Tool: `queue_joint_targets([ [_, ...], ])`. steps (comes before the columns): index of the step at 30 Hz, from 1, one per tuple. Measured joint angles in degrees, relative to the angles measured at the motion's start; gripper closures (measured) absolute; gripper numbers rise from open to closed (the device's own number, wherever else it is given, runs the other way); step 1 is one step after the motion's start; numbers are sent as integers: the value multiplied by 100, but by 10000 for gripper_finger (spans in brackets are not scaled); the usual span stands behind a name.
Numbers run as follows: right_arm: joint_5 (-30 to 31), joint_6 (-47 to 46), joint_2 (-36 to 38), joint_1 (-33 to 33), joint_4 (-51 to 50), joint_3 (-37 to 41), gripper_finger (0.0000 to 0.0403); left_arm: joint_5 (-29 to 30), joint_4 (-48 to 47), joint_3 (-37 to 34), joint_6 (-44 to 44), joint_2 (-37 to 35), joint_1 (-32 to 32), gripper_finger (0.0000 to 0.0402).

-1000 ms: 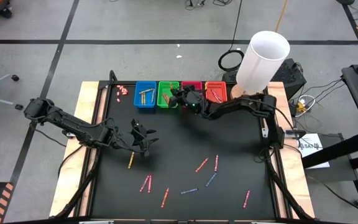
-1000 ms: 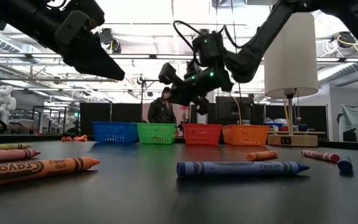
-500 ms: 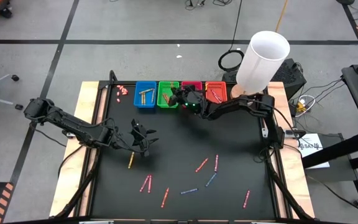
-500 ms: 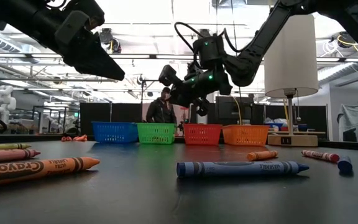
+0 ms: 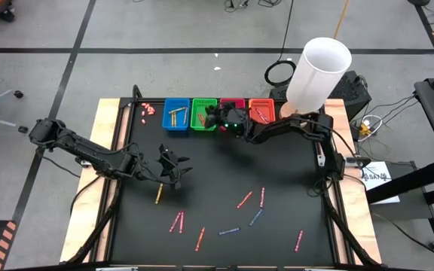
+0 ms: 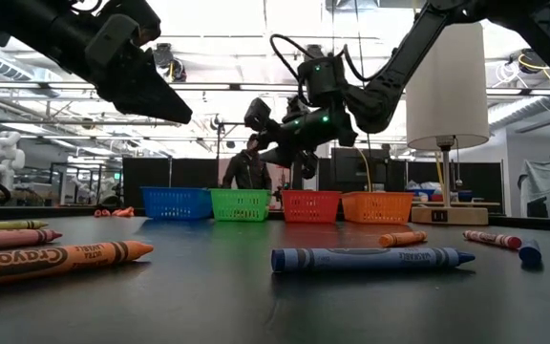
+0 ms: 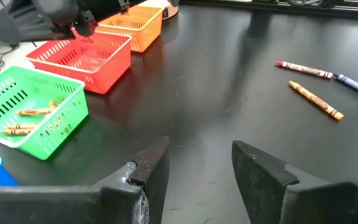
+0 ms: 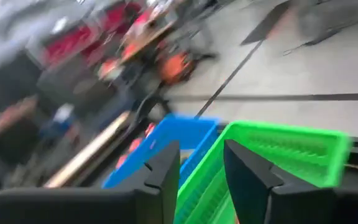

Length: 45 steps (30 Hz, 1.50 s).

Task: Sort crayons
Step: Put the blue crayon into the red bin

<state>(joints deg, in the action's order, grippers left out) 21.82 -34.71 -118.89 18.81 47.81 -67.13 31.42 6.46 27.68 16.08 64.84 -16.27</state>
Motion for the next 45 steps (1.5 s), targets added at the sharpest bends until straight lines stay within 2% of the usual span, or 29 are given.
queue_joint_targets([
  [2,-707,451,180,2,-252,2,288,-60,-7,0,2,0,0,228],
  [4,-1515,899,568,-19,-919,2,285,-170,-11,0,6,0,0,228],
  [7,-2347,1322,1326,-131,-2541,-9,285,-330,-12,0,9,-2,0,228],
  [9,-2595,1670,1857,-299,-3747,-9,285,-352,-11,0,5,-2,0,228],
  [12,-2498,1820,2577,-680,-5369,-9,284,-354,-11,0,-51,-2,0,228],
  [15,-1904,1649,3090,-1203,-6782,-9,284,-354,-11,0,-142,-2,0,228],
  [20,-1591,1716,3636,-2173,-8431,-4,284,-354,-9,0,-144,-2,0,228],
  [26,-1705,1612,3743,-3223,-8821,-4,284,-354,9,-2,-144,-2,0,228],
  [31,-1907,1754,3481,-3967,-9097,-1,284,-354,13,-2,-144,-2,0,228],
  [37,-1901,1721,2926,-4465,-8919,0,284,-281,99,-4,-140,-2,0,228],
  [45,-1910,2139,2079,-4894,-8763,0,284,-265,234,-4,-138,-2,2,228],
])
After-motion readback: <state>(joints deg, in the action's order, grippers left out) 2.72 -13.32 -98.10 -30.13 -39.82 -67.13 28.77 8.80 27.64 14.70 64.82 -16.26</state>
